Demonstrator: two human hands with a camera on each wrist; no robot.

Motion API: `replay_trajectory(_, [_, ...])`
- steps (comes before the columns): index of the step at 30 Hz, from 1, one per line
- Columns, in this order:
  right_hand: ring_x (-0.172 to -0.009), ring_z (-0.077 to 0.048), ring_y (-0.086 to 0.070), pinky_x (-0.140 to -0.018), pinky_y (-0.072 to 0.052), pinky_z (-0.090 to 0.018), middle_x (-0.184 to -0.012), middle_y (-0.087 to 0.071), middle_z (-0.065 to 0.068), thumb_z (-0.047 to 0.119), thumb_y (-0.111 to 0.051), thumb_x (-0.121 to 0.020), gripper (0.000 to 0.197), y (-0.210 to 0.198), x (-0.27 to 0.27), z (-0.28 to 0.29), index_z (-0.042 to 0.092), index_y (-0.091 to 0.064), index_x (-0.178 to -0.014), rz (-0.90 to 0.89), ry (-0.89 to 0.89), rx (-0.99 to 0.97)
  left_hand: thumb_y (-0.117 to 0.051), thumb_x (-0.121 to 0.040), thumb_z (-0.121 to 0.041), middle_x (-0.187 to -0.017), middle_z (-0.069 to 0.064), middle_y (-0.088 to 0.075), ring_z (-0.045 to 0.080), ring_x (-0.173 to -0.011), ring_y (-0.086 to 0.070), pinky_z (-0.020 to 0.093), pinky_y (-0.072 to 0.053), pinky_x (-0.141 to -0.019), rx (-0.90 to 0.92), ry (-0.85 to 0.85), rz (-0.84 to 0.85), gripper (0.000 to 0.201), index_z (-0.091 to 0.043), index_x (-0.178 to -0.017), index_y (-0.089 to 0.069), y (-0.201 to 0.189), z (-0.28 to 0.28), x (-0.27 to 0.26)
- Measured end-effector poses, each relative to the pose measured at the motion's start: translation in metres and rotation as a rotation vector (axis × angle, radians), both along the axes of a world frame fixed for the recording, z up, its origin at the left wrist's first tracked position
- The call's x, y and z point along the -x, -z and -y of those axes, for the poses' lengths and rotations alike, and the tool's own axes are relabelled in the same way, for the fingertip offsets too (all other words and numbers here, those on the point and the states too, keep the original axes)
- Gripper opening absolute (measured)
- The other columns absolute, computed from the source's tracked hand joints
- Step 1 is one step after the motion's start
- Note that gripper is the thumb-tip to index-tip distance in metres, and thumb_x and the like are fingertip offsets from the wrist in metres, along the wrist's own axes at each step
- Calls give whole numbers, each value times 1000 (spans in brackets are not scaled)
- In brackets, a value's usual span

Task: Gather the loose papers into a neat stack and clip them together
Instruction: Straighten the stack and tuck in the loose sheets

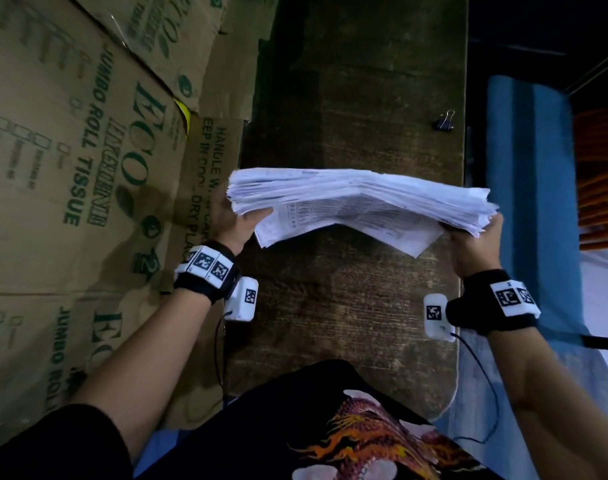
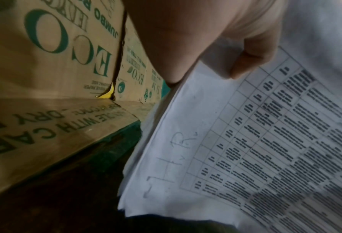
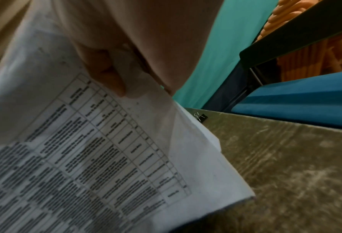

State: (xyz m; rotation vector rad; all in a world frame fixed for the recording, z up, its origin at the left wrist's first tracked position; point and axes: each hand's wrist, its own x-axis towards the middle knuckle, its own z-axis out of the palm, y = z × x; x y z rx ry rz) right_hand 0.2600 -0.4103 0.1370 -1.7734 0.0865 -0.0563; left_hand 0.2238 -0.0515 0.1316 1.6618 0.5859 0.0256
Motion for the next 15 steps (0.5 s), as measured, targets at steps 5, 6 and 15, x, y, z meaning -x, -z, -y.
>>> replay_trajectory(5, [-81, 22, -58, -80, -48, -13, -100, -68, -6, 10, -63, -69, 23, 19, 13, -11, 22, -61, -89, -103, -111, 191, -67, -62, -33, -97, -1, -65, 11, -91, -61, 31, -51, -86, -182, 162, 50, 36, -17, -93, -61, 12, 10, 13])
replay_trajectory(6, [-81, 23, -58, -81, -49, -17, -100, -67, -4, 17, -65, -69, 22, 18, 13, -13, 26, -60, -88, -100, -108, 214, -70, -65, -27, -97, -4, -62, 8, -88, -59, 26, -48, -84, -153, 118, 22, 29, -21, -91, -60, 11, 15, 12])
replay_trajectory(15, [-81, -18, -62, -74, -53, -28, -85, -71, -2, -10, -76, -66, 38, -77, -18, -20, -12, -63, -102, -67, -295, -44, -77, -67, 10, -107, 4, -70, 22, -104, -66, 25, -54, -78, 181, 1, -133, 49, -1, -113, -62, 23, -2, 48])
